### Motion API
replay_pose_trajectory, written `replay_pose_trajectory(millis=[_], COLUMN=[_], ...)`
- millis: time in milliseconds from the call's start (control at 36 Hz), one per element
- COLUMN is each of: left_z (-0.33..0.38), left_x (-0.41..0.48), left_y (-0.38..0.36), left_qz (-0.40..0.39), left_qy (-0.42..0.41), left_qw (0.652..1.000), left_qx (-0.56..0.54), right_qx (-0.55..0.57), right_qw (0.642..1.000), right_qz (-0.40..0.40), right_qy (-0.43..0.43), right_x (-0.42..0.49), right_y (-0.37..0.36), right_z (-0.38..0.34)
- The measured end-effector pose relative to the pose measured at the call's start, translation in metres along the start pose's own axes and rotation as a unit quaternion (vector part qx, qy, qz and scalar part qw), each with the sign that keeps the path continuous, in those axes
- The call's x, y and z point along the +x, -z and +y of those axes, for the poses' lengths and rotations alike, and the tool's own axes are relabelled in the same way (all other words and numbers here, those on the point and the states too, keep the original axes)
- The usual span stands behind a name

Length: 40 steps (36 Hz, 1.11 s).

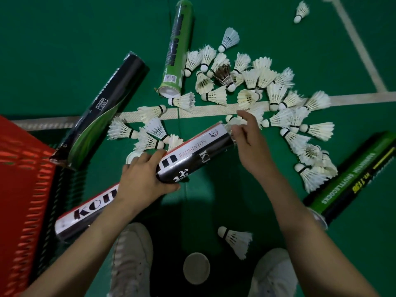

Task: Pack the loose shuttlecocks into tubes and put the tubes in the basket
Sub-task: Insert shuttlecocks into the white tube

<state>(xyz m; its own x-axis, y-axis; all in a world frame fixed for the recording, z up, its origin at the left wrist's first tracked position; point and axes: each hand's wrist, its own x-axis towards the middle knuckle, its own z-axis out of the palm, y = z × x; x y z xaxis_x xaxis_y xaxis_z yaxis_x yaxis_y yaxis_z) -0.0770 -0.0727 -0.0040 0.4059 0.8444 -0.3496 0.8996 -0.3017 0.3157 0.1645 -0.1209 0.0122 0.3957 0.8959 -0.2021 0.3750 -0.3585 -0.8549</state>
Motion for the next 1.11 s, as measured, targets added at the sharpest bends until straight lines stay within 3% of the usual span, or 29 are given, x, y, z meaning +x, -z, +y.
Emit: replay_pose_trajectory(millis=[167, 528, 806, 1111], left_z=[0.006, 0.012, 0.006, -0.013], left_x=[-0.001, 0.006, 0.012, 0.004], left_y=[-0.009, -0.014, -0.017, -0.013], left_qz=[0.014, 0.021, 0.016, 0.002], left_qy=[-0.025, -0.035, -0.034, 0.001], left_qw=[0.999, 0.999, 0.999, 1.000], left_qx=[-0.035, -0.006, 0.001, 0.023], right_qx=[0.085, 0.044, 0.118, 0.101], right_qw=[0.994, 0.989, 0.989, 0.992], right_qz=[-0.056, -0.130, -0.025, -0.048], right_qy=[-0.031, -0.052, -0.082, -0.061], right_x=[-0.017, -0.013, -0.009, -0.002], right_y=[0.016, 0.011, 0.006, -0.003], right_z=[-0.007, 0.006, 0.011, 0.019])
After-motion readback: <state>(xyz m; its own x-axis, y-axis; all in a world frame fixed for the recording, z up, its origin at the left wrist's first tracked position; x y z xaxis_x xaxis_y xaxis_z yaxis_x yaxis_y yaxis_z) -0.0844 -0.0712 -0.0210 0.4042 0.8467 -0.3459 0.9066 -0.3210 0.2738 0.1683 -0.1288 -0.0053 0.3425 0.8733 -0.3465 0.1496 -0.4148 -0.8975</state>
